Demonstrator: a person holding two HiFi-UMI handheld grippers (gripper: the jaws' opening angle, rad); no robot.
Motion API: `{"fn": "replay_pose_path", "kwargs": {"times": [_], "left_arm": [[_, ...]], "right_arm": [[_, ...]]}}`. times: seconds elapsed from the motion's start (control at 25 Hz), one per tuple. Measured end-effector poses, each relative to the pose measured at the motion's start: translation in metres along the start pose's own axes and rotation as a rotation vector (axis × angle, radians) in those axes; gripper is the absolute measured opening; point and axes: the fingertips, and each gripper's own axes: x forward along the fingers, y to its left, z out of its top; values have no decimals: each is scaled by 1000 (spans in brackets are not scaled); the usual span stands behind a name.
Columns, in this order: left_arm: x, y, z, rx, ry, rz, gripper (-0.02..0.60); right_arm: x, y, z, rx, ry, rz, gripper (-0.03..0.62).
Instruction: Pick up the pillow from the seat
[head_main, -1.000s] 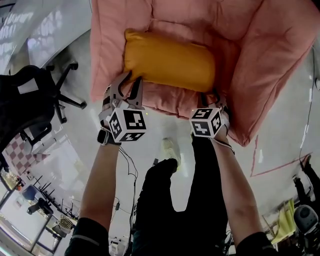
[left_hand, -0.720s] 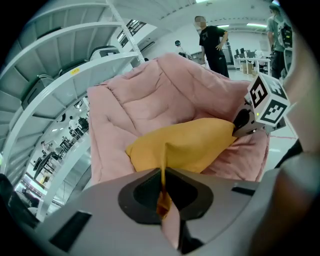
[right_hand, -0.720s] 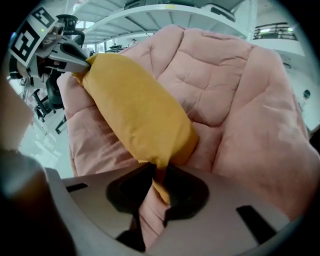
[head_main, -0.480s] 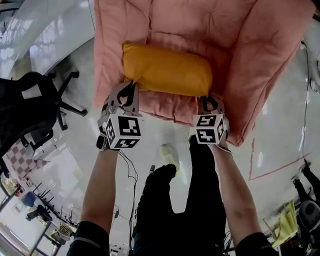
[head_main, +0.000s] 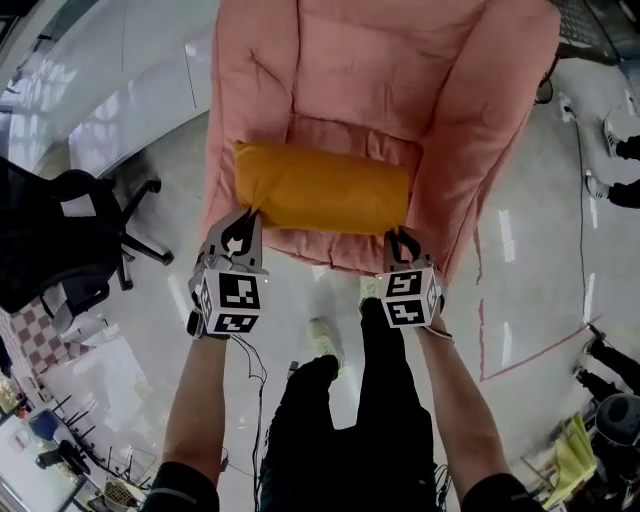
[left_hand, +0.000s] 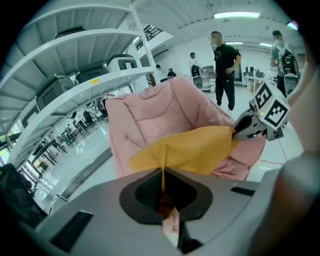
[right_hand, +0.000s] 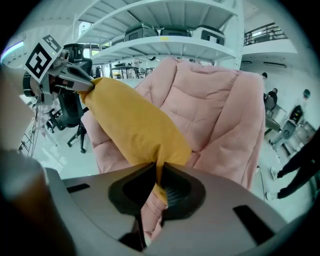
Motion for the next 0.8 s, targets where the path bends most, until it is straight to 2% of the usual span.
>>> {"fn": "replay_pose_path", "kwargs": {"times": [0.24, 0.48, 0.8], "left_arm": [[-80, 20, 59, -15, -64, 21, 12], [-160, 47, 129, -6, -180, 73, 12], [-272, 82, 204, -17, -331, 143, 12]], "right_arm": [[-88, -5, 48, -2, -79, 1, 37], [-174, -18, 110, -30, -194, -40, 37], [-293, -27, 194, -77, -336, -119, 37]]}}
